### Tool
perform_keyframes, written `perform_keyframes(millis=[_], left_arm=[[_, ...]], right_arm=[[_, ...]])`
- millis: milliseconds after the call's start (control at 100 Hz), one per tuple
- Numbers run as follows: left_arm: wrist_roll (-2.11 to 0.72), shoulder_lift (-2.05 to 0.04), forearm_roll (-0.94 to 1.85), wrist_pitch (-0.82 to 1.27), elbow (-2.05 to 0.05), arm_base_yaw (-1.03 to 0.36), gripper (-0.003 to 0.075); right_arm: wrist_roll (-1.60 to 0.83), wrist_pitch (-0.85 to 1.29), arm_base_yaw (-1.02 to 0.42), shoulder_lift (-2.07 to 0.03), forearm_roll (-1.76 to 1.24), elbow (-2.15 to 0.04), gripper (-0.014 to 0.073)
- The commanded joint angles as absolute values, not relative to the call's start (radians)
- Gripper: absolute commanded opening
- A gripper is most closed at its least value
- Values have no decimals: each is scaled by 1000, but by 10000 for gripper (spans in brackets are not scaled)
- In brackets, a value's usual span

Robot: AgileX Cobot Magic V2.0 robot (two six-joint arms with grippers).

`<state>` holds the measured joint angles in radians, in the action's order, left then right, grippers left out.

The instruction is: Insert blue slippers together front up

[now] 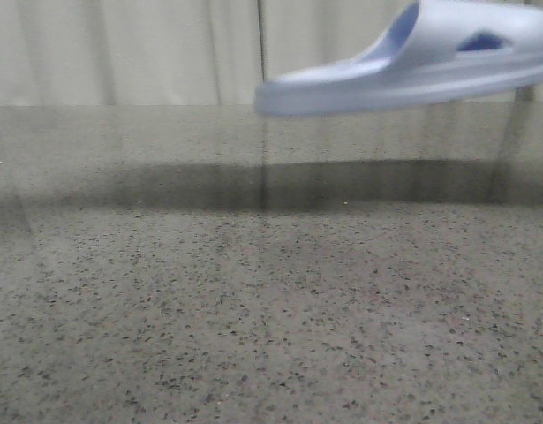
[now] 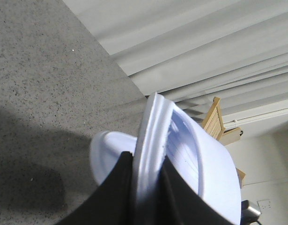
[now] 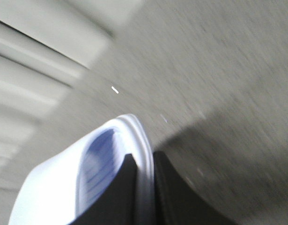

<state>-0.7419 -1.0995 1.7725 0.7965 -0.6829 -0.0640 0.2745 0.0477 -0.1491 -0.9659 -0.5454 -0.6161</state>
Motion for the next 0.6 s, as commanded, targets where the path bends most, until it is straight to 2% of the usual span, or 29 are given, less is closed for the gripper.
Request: perform_keyframes(millis=[0,180,390,590], left_arm=[[-734,-1078,1861,834,-717,-72,16],[-733,-1078,1859,841,-717,-72,16],[-701,-1078,1854,831,-697,-72,16],[-674,-1078,1859,817,-655,-72,16]], right_arm=[[271,-86,-150,-943,-513,-689,-106],[271,-186,-150,-943,-484,-748,-106],[271,-209,-150,-914,-484,-788,-107],[271,-120,-150,-821,-484,-791,-106]])
